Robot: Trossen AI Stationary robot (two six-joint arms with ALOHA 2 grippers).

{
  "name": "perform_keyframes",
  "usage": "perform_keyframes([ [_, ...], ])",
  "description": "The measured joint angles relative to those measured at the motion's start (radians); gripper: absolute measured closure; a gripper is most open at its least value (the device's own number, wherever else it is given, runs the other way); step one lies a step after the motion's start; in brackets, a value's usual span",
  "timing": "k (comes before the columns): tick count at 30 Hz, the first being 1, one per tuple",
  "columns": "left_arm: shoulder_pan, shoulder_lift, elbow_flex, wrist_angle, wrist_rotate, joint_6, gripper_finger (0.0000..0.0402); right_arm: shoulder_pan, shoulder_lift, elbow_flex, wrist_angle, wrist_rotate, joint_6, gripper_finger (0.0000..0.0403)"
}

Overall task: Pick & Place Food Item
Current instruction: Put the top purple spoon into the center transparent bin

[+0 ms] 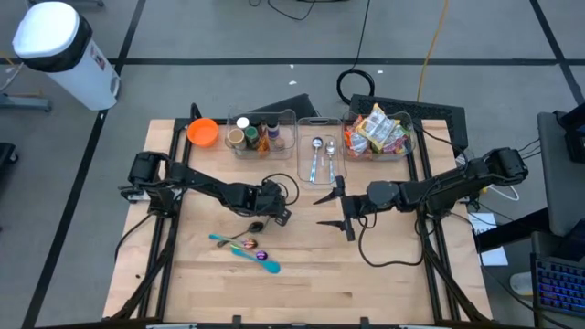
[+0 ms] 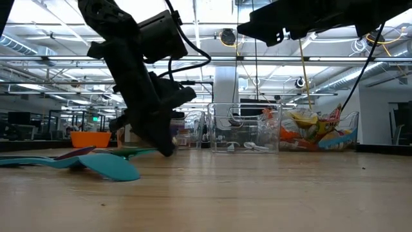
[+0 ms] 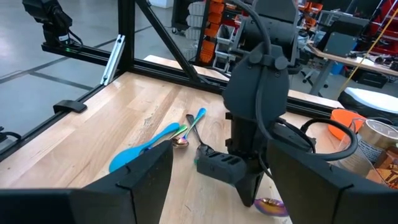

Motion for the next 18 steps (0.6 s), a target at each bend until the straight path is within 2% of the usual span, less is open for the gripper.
perform_keyframes([
  [7, -0.017, -0.092, -0.006, -0.021, 0.036, 0.081, 0.0395, 0.0, 0.0, 0.0, 0.0, 0.0, 0.0, 0.0151],
  [13, -0.062, -0.193, -0.003, 0.021, -0.002, 0.184, 0.0391, 0.0, 0.0, 0.0, 0.0, 0.0, 0.0, 0.0151],
  [18, -0.12, -0.24, -0.002, 0.118, -0.055, 0.413, 0.0395, 0.0, 0.0, 0.0, 0.0, 0.0, 0.0, 0.0151],
])
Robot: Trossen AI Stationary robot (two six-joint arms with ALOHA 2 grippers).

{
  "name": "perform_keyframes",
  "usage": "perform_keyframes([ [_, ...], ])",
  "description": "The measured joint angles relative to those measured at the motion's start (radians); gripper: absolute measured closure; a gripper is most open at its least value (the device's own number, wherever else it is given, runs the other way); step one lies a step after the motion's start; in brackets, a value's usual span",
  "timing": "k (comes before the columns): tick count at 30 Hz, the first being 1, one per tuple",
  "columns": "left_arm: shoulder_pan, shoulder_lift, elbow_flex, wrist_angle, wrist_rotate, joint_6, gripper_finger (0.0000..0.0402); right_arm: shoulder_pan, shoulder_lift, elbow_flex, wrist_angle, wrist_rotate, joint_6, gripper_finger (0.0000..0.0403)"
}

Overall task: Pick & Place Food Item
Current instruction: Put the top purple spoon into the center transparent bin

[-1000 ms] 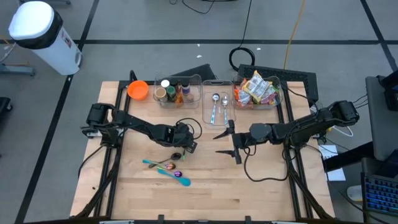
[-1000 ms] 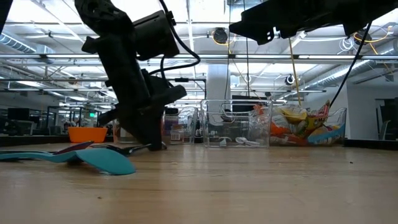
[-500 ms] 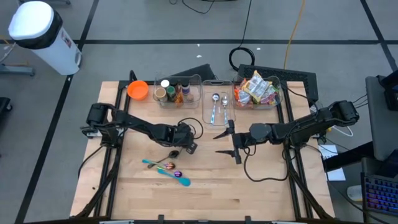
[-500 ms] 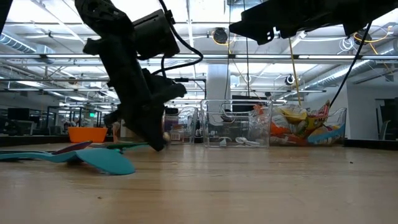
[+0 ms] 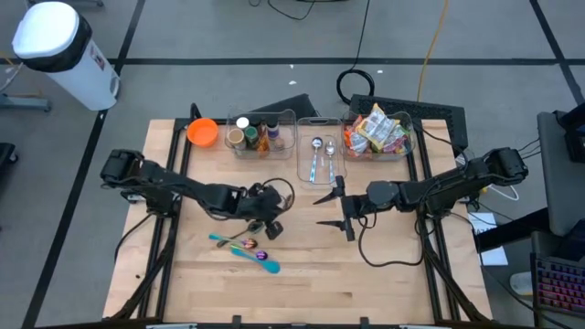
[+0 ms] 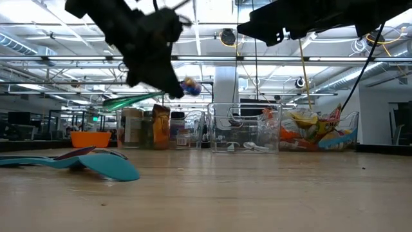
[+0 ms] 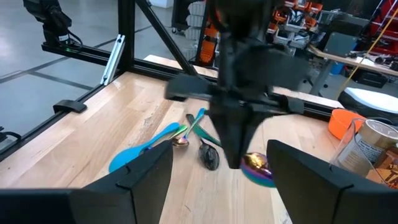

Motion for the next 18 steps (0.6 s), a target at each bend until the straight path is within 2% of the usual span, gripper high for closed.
perform_keyframes([
  [3, -0.041, -0.001, 0.0, 0.098, -0.003, 0.172, 0.0393, 0.0, 0.0, 0.0, 0.001, 0.009, 0.0, 0.0151],
  [6, -0.071, -0.002, 0.0, 0.195, -0.001, 0.276, 0.0397, 0.0, 0.0, 0.0, 0.008, 0.023, 0.0, 0.0151],
  [10, -0.085, -0.002, 0.0, 0.291, -0.003, 0.358, 0.0392, 0.0, 0.0, 0.0, 0.012, 0.02, 0.024, 0.0151],
  [18, -0.084, -0.002, 0.0, 0.427, -0.003, 0.444, 0.0391, 0.0, 0.016, 0.0, 0.111, 0.016, 0.177, 0.0151],
])
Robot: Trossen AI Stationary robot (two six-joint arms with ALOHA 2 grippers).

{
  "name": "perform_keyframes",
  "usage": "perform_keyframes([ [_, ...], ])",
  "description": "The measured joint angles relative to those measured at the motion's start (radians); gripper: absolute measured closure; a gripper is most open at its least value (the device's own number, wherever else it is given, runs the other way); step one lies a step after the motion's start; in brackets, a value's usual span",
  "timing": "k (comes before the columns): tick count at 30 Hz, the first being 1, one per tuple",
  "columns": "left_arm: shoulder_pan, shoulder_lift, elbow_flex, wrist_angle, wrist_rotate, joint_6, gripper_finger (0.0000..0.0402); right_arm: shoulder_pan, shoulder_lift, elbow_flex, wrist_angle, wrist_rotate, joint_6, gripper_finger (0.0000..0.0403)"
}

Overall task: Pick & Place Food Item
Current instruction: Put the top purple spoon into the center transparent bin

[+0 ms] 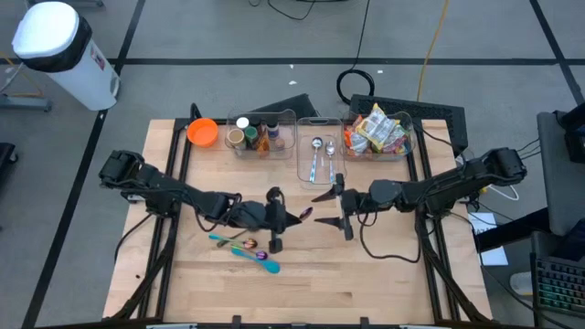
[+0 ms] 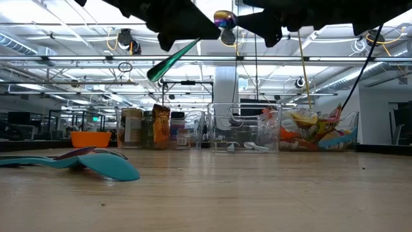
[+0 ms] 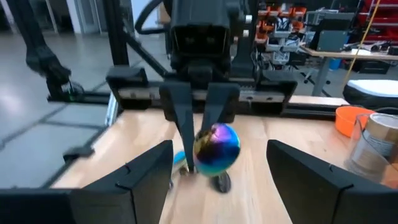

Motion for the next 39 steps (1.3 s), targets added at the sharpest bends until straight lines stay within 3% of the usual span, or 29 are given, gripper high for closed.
perform_keyframes([
  [7, 0.0, 0.0, 0.0, 0.048, 0.02, 0.031, 0.0391, -0.026, 0.025, 0.0, 0.031, -0.005, 0.077, 0.0151],
  [14, 0.001, -0.001, 0.0, 0.049, 0.019, 0.038, 0.0392, -0.063, 0.087, 0.002, 0.121, -0.132, 0.165, 0.0151],
  [19, 0.001, -0.001, 0.0, 0.048, 0.019, 0.037, 0.0396, -0.066, 0.122, 0.002, 0.16, -0.136, 0.153, 0.0159],
  [25, 0.001, -0.001, 0.001, 0.048, 0.019, 0.038, 0.039, -0.066, 0.123, 0.002, 0.193, -0.171, 0.141, 0.022],
  [35, 0.007, -0.001, 0.001, 0.041, 0.019, 0.045, 0.0391, -0.065, 0.123, 0.002, 0.198, -0.203, 0.091, 0.0381],
  [39, 0.015, -0.001, 0.001, 0.042, 0.031, 0.057, 0.0392, -0.065, 0.123, 0.002, 0.203, -0.213, 0.077, 0.039],
])
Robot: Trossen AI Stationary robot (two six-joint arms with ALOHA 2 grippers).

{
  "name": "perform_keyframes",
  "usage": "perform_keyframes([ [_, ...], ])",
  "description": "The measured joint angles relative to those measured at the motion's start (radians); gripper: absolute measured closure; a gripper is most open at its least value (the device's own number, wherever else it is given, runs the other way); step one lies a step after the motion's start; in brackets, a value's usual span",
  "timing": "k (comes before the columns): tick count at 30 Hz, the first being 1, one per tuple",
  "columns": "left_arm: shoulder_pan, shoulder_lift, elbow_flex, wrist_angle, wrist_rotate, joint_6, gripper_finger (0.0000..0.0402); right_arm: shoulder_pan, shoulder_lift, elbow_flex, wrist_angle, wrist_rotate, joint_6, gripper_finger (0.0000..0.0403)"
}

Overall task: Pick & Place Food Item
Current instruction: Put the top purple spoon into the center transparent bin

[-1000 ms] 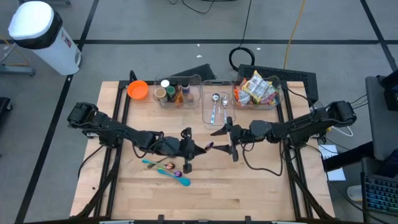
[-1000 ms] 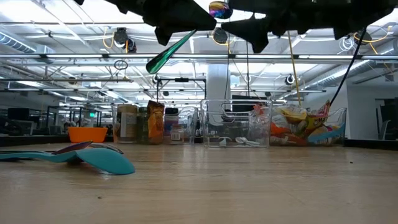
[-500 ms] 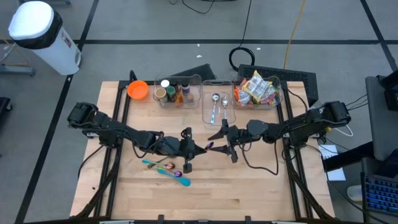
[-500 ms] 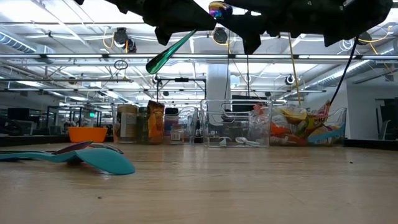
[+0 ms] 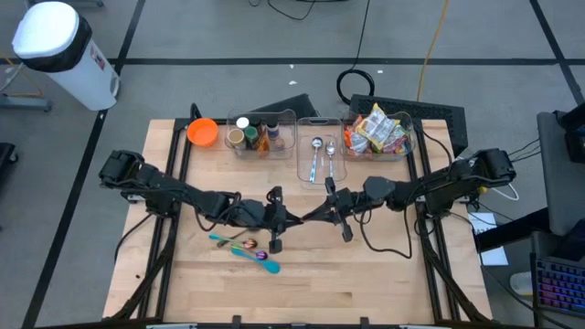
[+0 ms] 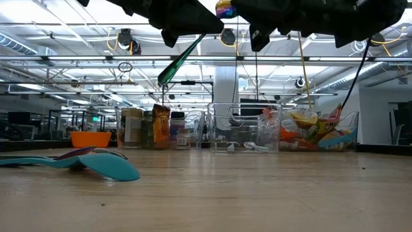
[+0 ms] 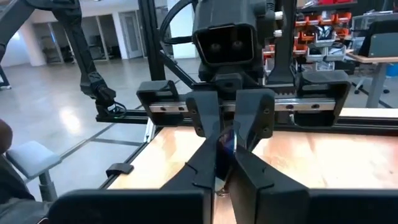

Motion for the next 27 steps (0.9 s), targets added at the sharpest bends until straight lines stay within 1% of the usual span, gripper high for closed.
perform_keyframes([
  [4, 0.003, 0.0, 0.0, 0.007, 0.0, -0.029, 0.0377, 0.0, 0.0, 0.0, 0.016, -0.03, -0.011, 0.0398],
  [11, 0.0, -0.001, 0.0, 0.019, -0.001, -0.038, 0.0373, -0.001, 0.0, 0.0, 0.032, -0.051, -0.007, 0.0401],
  [14, -0.003, -0.001, 0.0, 0.027, -0.021, -0.059, 0.0355, -0.001, 0.0, 0.0, 0.037, -0.05, -0.011, 0.0402],
  [17, -0.002, -0.001, 0.0, 0.036, -0.053, -0.074, 0.0315, -0.001, 0.0, 0.0, 0.04, -0.044, -0.018, 0.0402],
  [19, -0.002, -0.001, 0.001, 0.052, -0.061, -0.074, 0.028, -0.001, 0.0, 0.0, 0.044, -0.043, -0.018, 0.0402],
  [24, -0.003, -0.028, 0.001, 0.084, -0.061, -0.083, 0.0195, -0.001, 0.0, 0.001, 0.045, -0.044, -0.016, 0.0402],
  [27, -0.003, -0.059, 0.001, 0.086, -0.042, -0.095, 0.0157, -0.001, 0.0, 0.001, 0.044, -0.046, -0.015, 0.0402],
])
